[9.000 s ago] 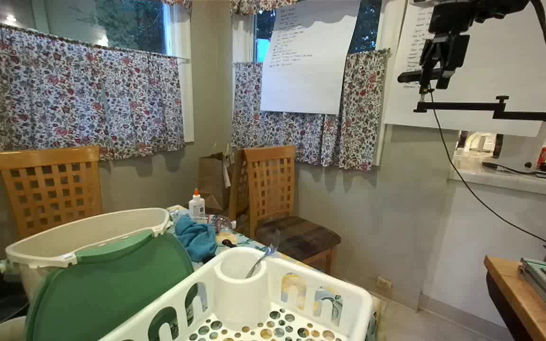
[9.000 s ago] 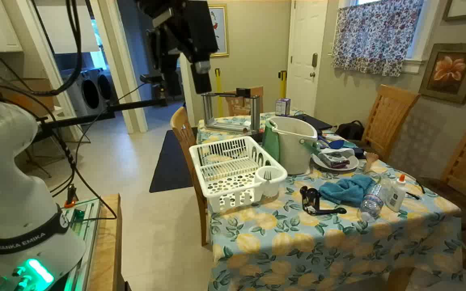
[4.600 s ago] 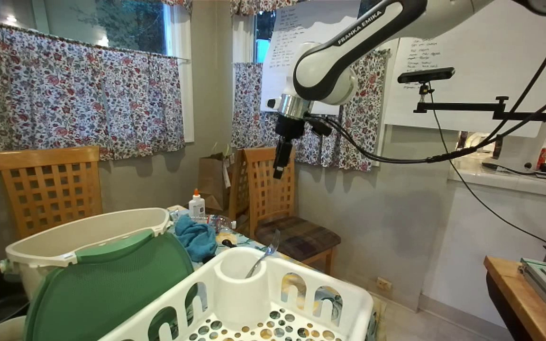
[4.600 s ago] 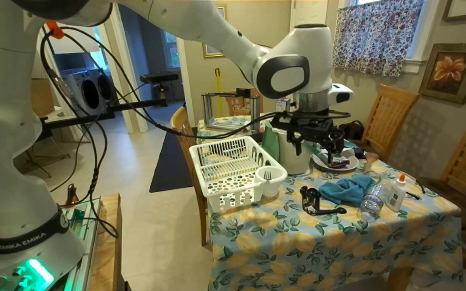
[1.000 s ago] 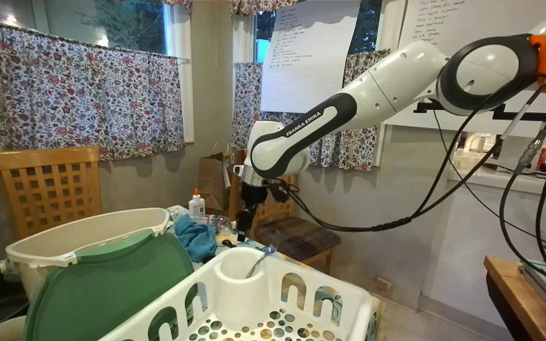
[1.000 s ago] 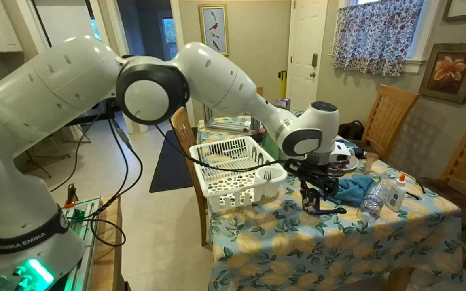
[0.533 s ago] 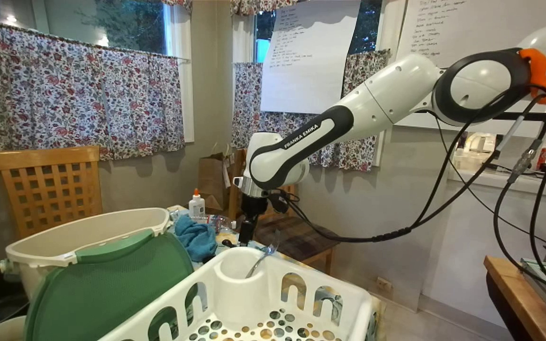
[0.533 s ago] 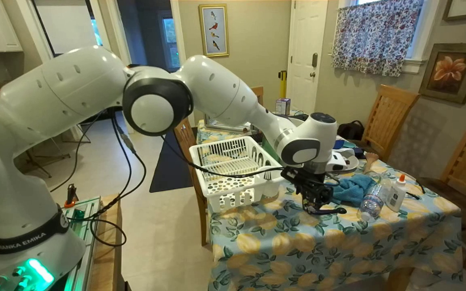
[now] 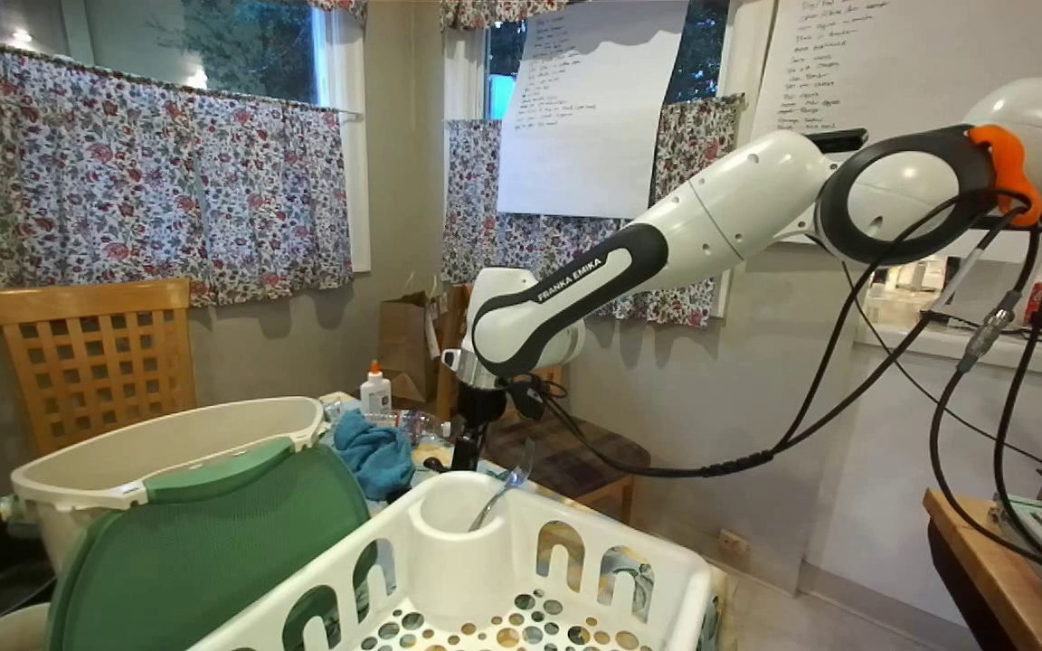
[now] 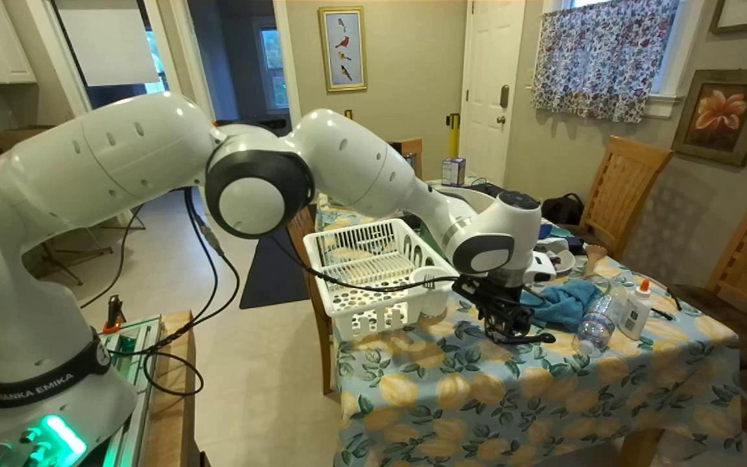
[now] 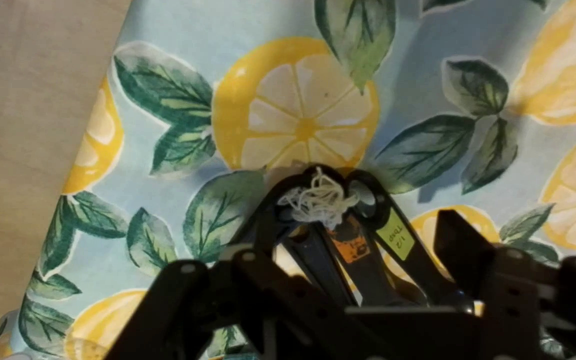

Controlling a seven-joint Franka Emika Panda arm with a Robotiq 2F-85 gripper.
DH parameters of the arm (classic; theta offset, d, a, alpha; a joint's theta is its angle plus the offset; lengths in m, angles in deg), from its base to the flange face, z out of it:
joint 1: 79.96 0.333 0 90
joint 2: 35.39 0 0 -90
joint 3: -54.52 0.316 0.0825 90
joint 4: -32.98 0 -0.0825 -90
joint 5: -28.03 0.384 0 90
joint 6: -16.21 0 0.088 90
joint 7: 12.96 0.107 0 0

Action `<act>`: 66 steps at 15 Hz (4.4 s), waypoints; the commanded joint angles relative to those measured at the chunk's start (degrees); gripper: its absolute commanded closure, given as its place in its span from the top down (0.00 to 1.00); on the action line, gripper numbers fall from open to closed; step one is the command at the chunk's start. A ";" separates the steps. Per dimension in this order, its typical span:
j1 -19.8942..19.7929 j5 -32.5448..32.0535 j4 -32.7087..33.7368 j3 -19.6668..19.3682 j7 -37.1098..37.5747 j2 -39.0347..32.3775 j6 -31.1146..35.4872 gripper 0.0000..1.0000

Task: Put the pile of black spoons into the drying rack

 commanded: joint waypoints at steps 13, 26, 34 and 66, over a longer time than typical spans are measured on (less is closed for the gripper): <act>-0.51 0.51 7.16 1.51 -1.91 -3.87 -1.59 0.00; -3.11 0.38 -5.79 3.07 -10.36 11.54 -4.88 0.00; -5.03 2.77 -16.35 5.21 -14.96 22.28 -5.56 0.00; 0.60 13.86 -33.01 3.33 -1.14 39.76 1.14 0.00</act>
